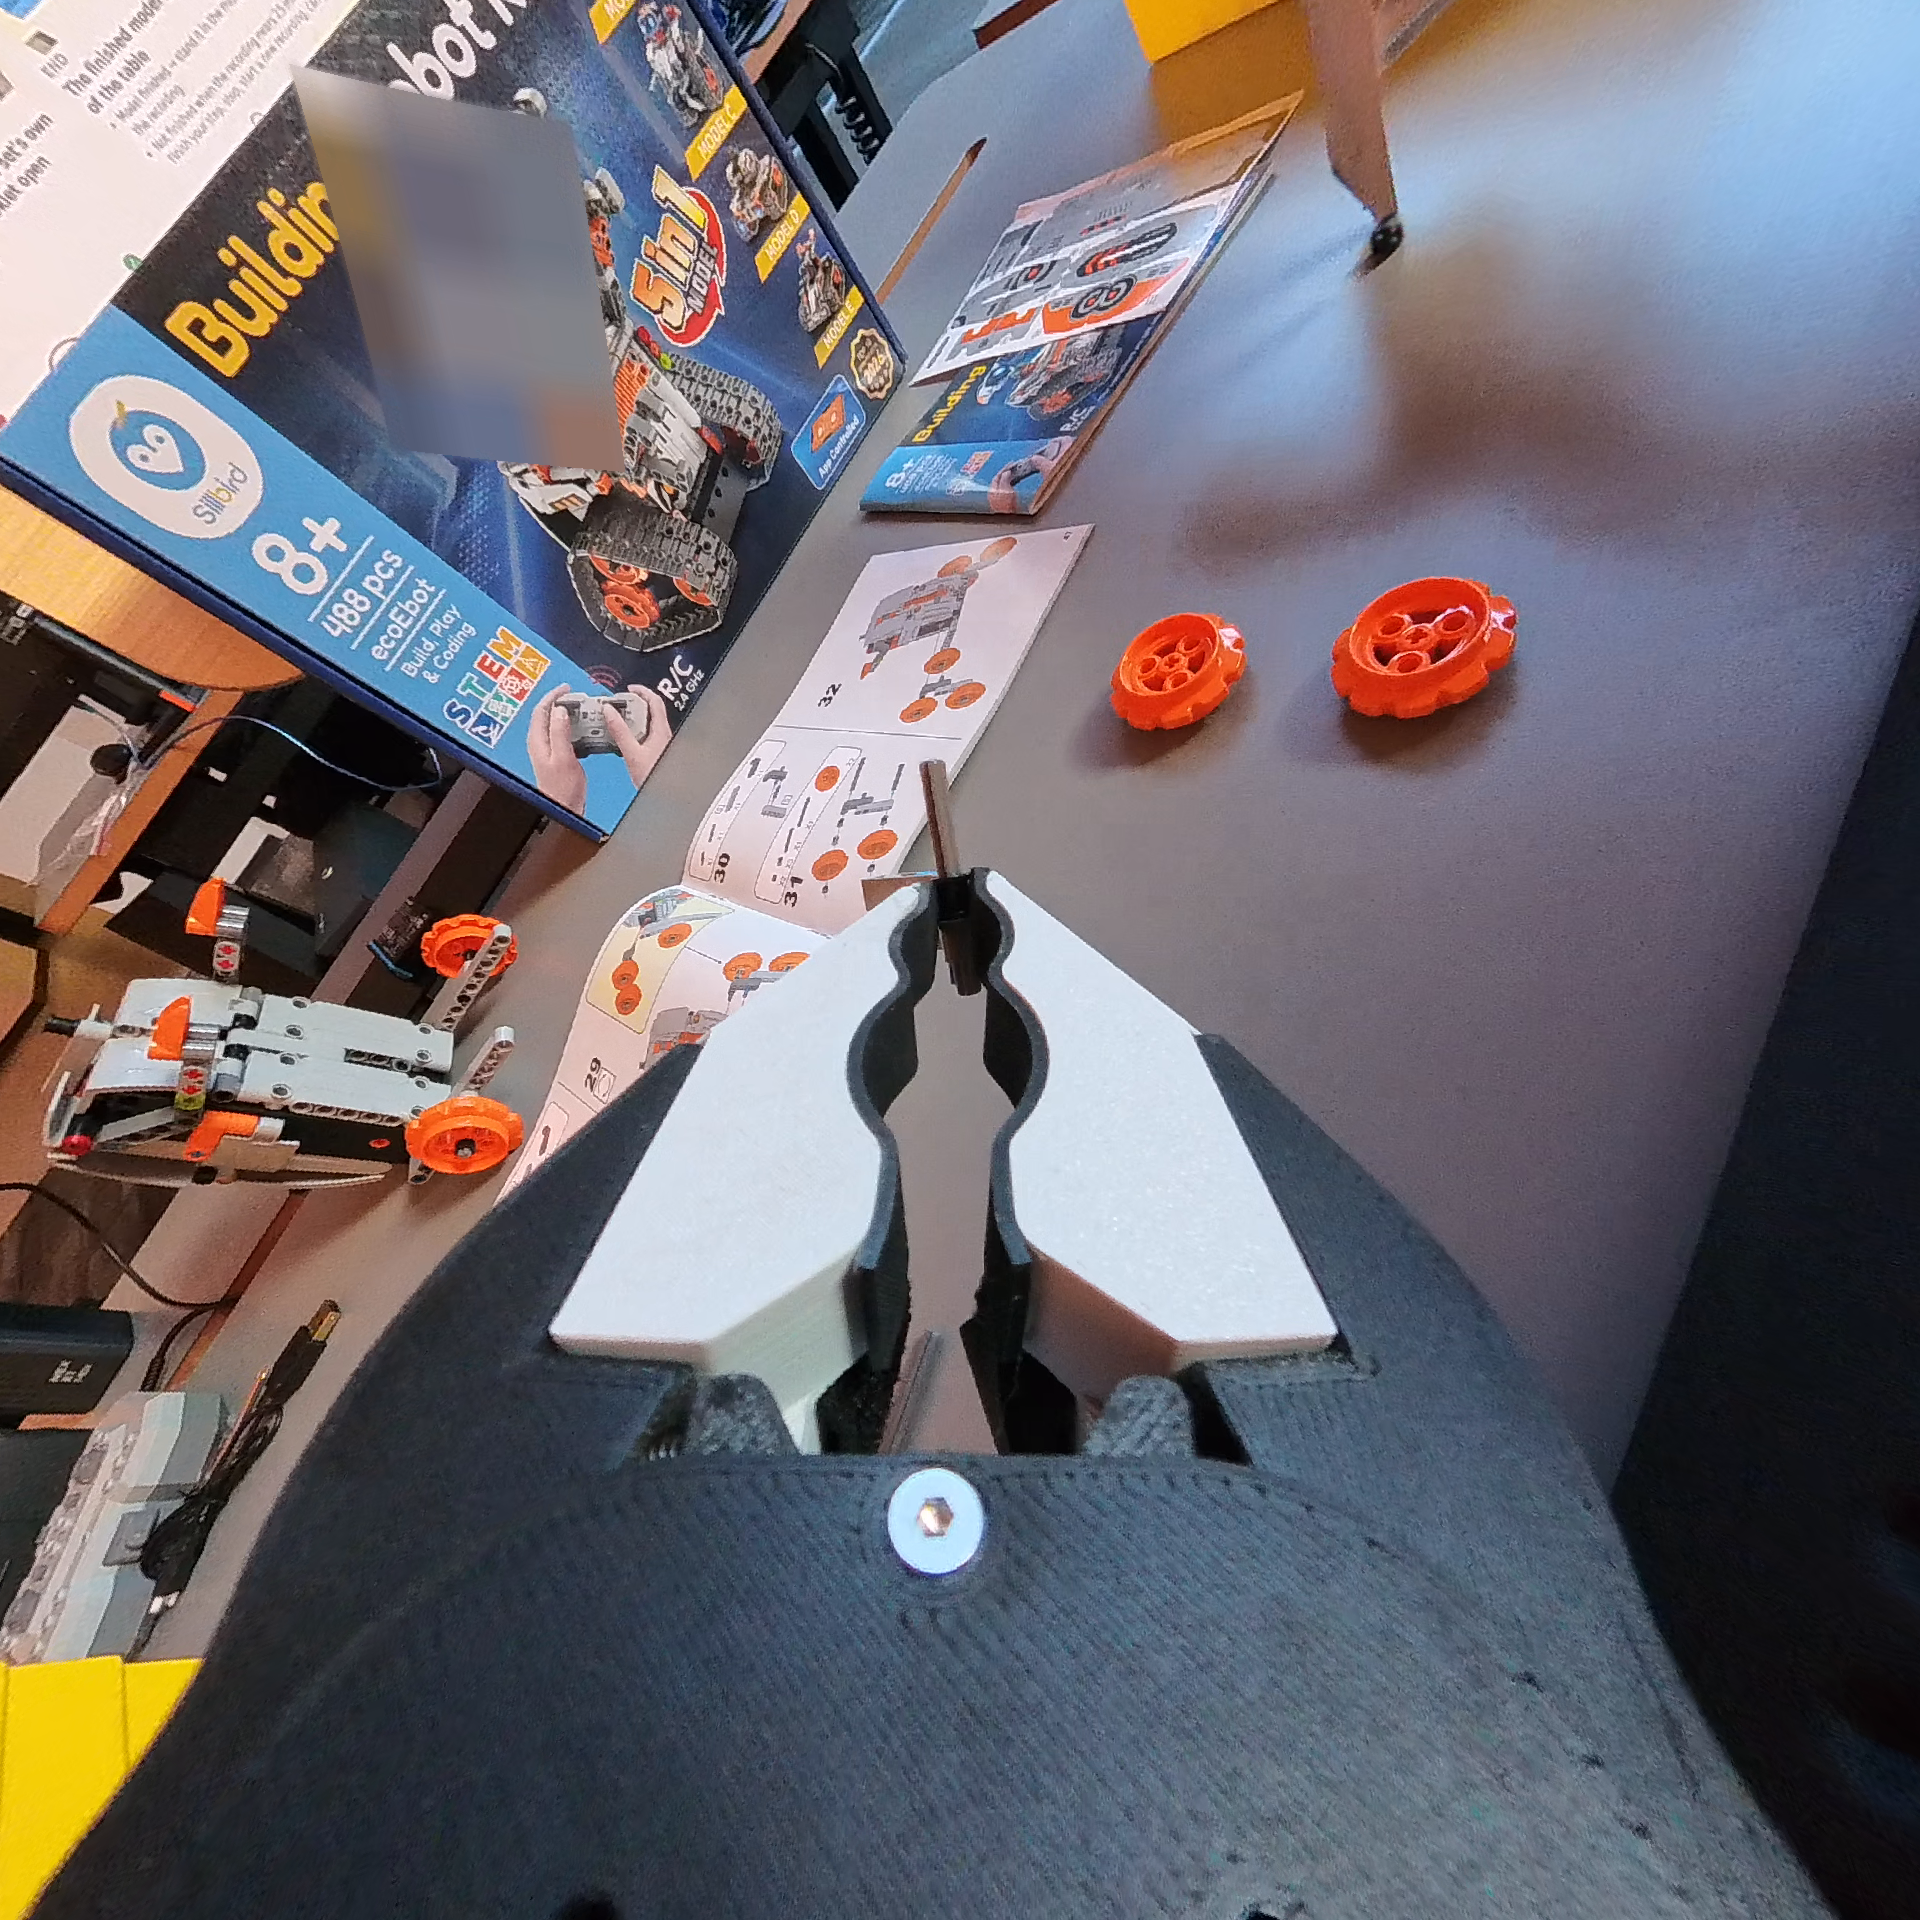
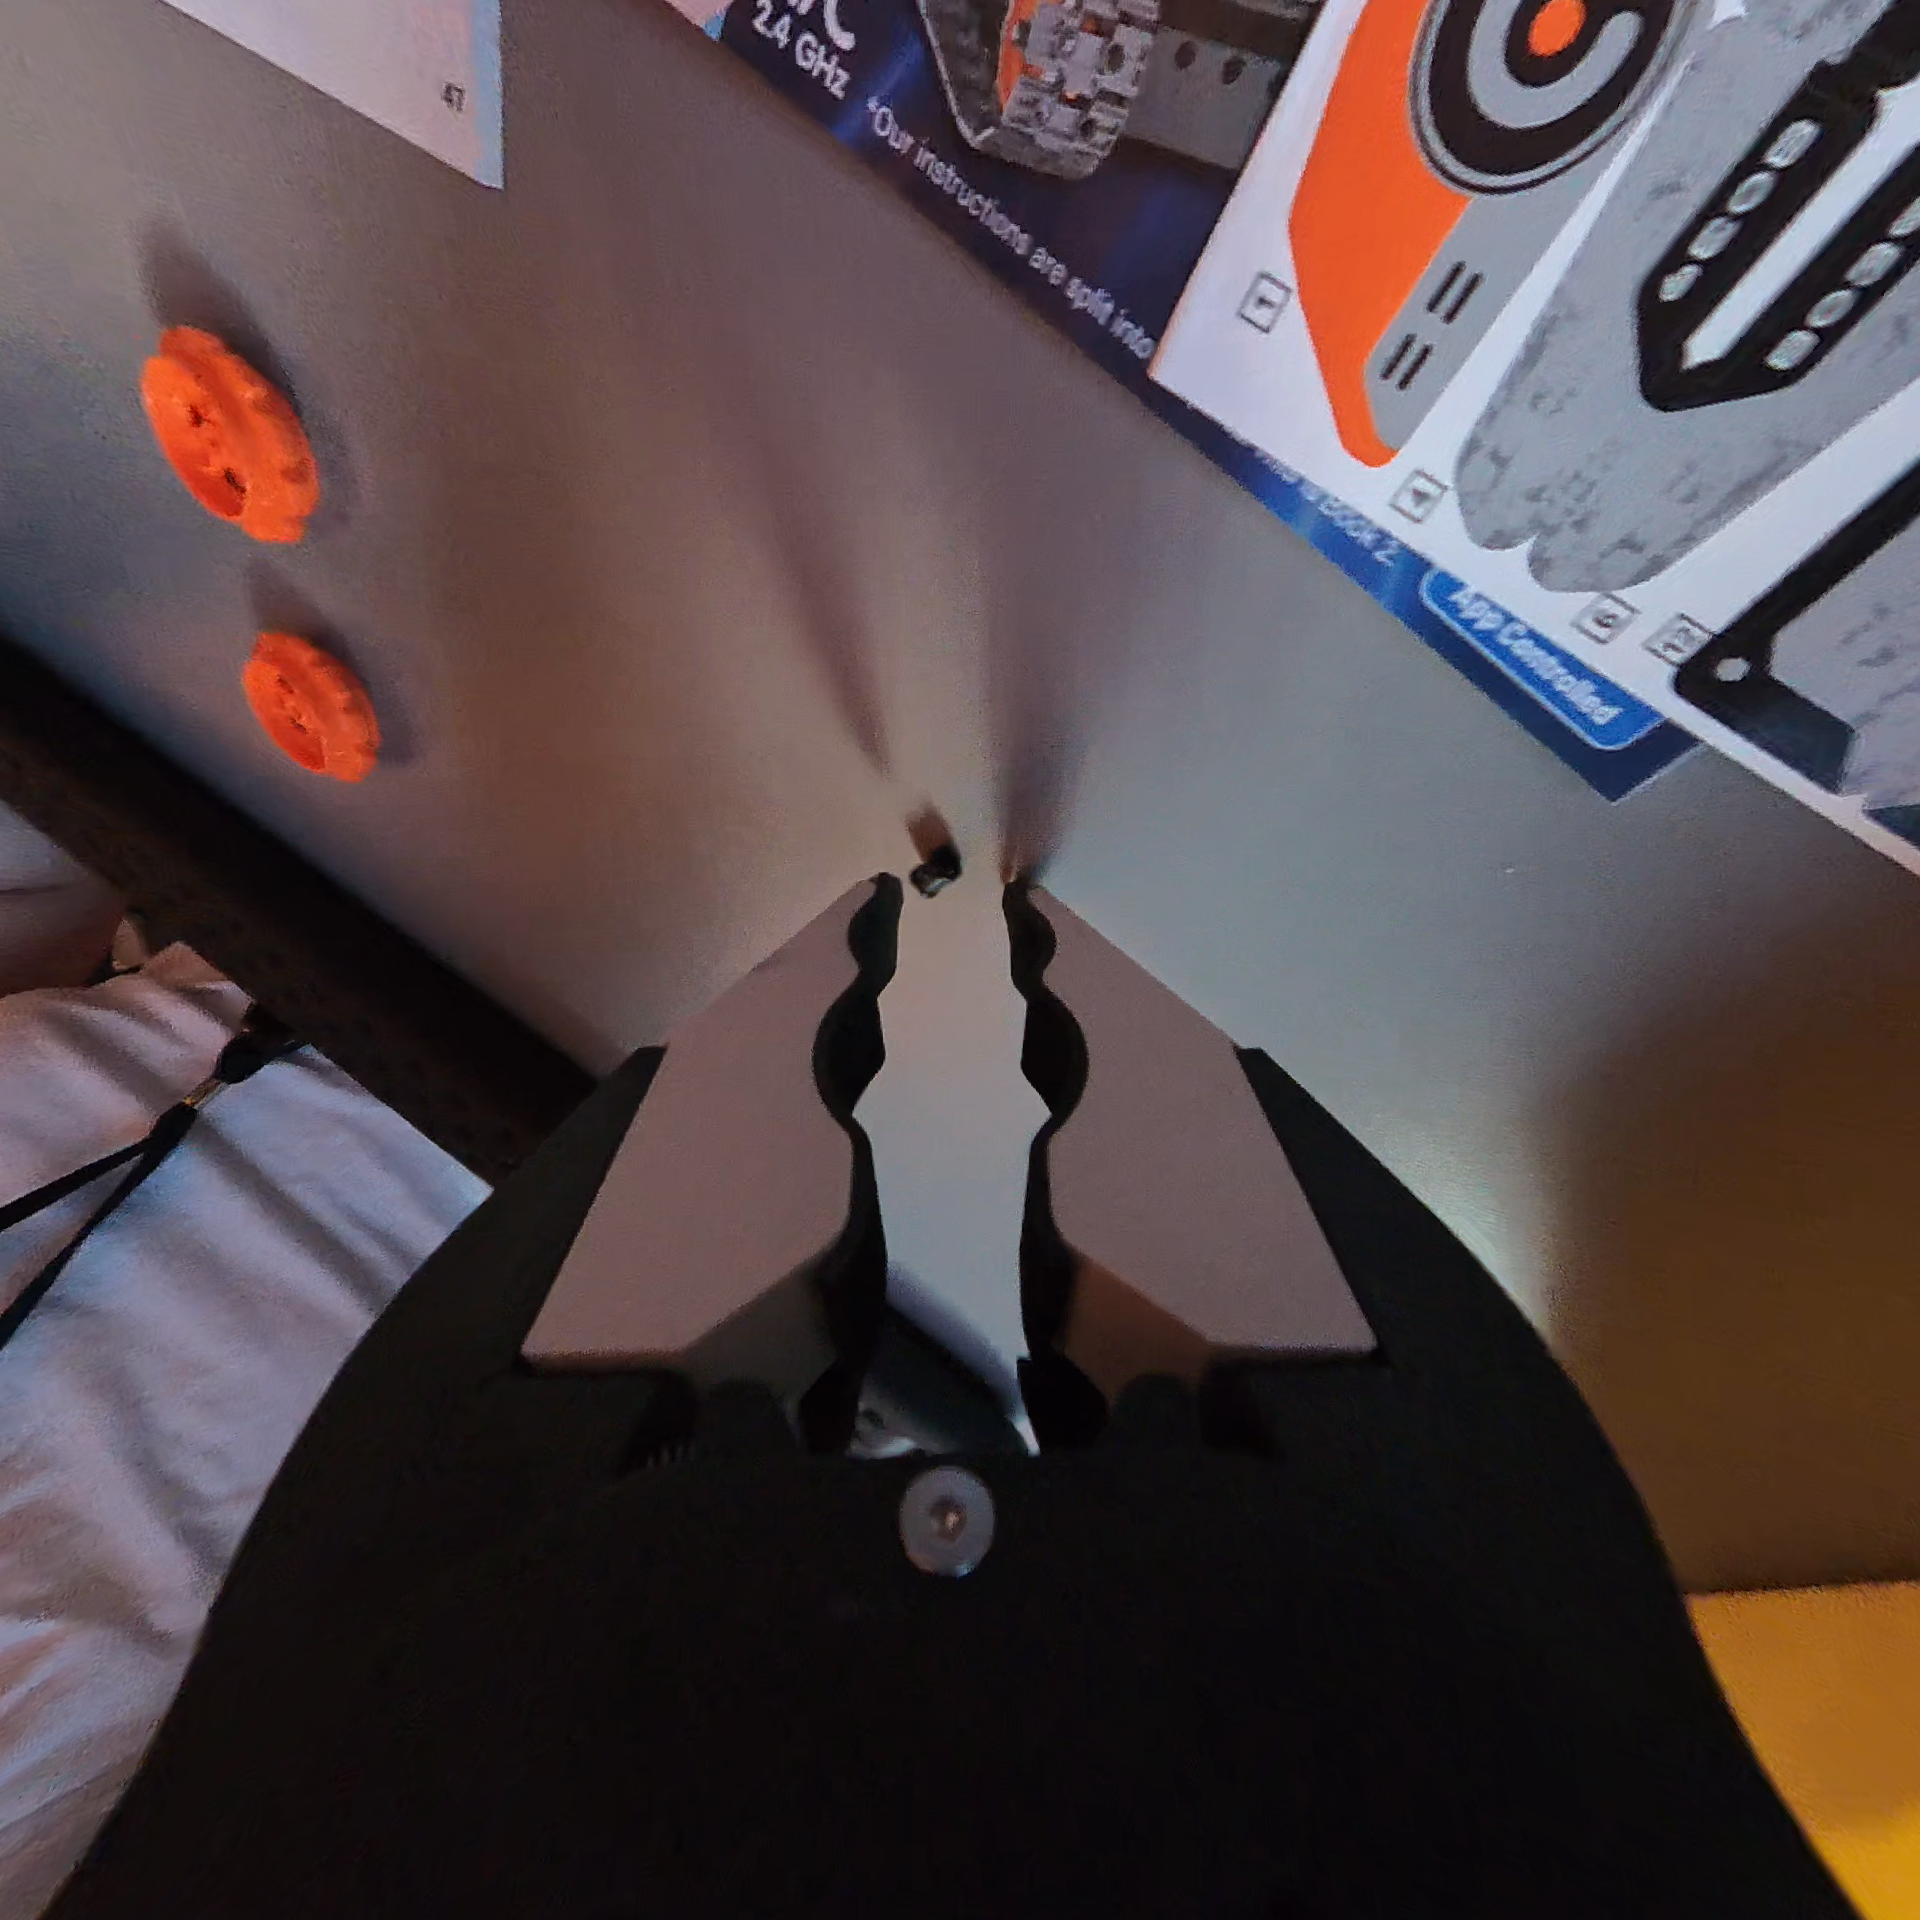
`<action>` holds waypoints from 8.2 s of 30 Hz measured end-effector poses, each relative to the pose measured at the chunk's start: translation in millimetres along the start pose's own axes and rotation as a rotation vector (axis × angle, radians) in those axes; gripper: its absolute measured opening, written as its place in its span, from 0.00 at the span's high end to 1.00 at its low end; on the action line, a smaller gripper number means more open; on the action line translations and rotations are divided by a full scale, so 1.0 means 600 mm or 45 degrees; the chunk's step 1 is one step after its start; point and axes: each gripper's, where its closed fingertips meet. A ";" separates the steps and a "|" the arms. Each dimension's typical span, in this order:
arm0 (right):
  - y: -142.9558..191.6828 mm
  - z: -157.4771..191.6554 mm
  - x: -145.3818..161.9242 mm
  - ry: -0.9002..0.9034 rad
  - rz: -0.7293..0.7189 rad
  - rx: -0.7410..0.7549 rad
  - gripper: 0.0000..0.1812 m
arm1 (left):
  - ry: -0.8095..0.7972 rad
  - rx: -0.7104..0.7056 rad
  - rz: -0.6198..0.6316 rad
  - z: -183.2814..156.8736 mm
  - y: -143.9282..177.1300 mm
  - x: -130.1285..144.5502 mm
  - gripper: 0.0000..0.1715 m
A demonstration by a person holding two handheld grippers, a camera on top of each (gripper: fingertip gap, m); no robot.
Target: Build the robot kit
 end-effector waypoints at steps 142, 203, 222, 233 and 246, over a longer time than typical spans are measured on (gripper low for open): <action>-0.073 0.496 -0.103 1.568 -1.115 -0.781 0.97 | -0.026 0.011 -0.196 -0.009 0.022 -0.039 0.99; -0.115 0.480 -0.158 0.791 -0.832 -1.059 0.98 | 0.280 0.172 0.068 -0.003 -0.009 0.017 0.98; -0.139 0.470 -0.182 0.339 -0.747 -1.140 0.97 | 0.259 0.155 0.260 0.000 -0.022 0.050 0.98; -0.150 0.465 -0.180 0.340 -0.676 -1.173 0.98 | 0.266 0.196 0.304 -0.009 -0.025 0.060 0.98; -0.170 0.454 -0.175 0.812 -0.724 -0.586 0.98 | 0.199 0.203 0.380 -0.021 -0.029 0.075 0.98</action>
Point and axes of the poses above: each gripper's, where its closed fingertips meet, y back along the fingers, x out of its underside, z = x × y across the jaws, and after that the axes turned 5 degrees about -x, right-handed
